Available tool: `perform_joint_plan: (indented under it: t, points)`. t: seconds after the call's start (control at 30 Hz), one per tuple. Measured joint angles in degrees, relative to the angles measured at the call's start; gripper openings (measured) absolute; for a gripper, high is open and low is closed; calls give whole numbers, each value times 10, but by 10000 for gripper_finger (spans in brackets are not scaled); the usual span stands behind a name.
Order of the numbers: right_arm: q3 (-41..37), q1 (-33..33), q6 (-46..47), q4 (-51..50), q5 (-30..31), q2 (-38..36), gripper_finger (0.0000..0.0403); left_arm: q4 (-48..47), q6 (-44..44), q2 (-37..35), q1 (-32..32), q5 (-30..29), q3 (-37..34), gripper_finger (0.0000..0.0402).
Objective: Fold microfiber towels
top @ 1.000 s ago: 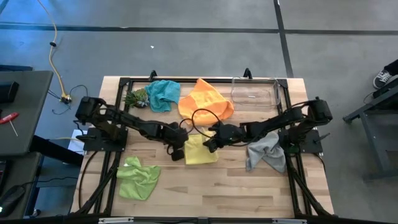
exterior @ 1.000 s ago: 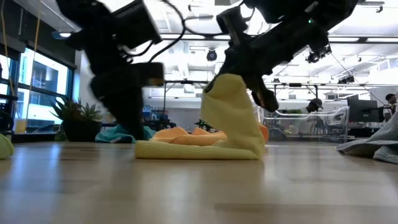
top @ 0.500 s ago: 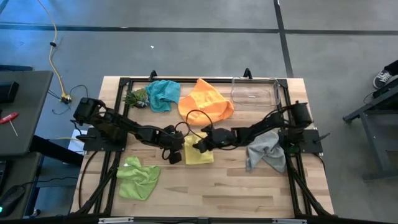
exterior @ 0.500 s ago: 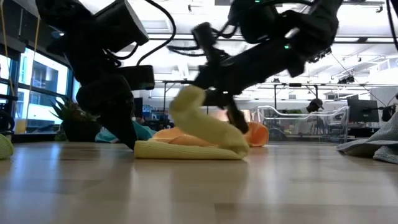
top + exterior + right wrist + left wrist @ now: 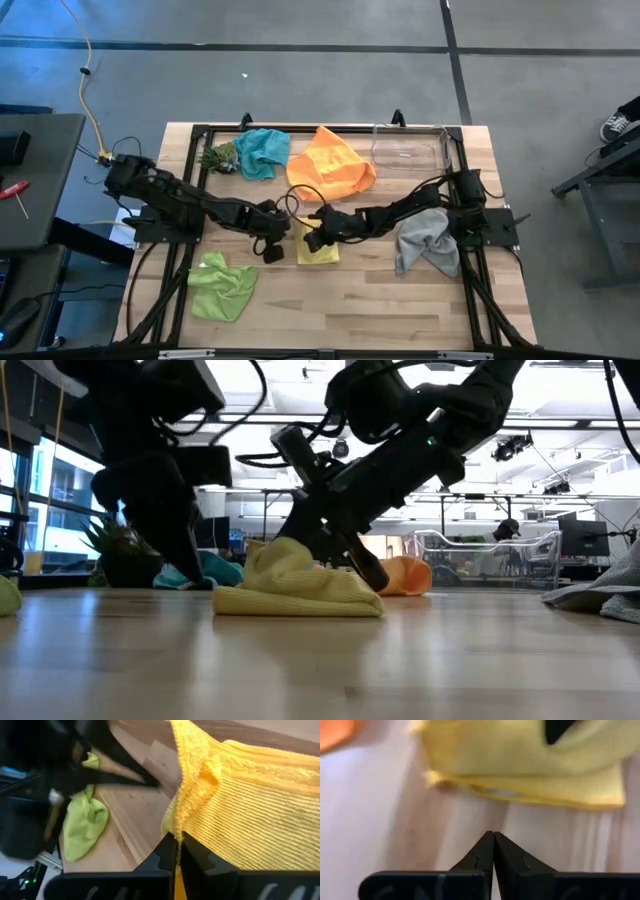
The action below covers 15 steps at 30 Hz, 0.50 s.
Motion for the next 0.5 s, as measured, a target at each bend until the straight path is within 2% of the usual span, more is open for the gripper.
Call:
perform_joint_plan:
  t: [0.1, 0.2, 0.4, 0.5]
  points:
    - [0, 0, 0, 10, -5, 0, 9, -18, 7, -27, 0, -21, 1, 0]
    - [0, 0, -2, 33, -13, 0, 33, -24, 8, -49, 3, -36, 2, 0]
    - [-1, -4, -43, 31, -21, -12, 125, -64, 7, -87, 4, -47, 0, 0]
    - [0, -16, -74, -23, -27, -40, 167, -88, 7, -106, 5, -53, 1, 0]
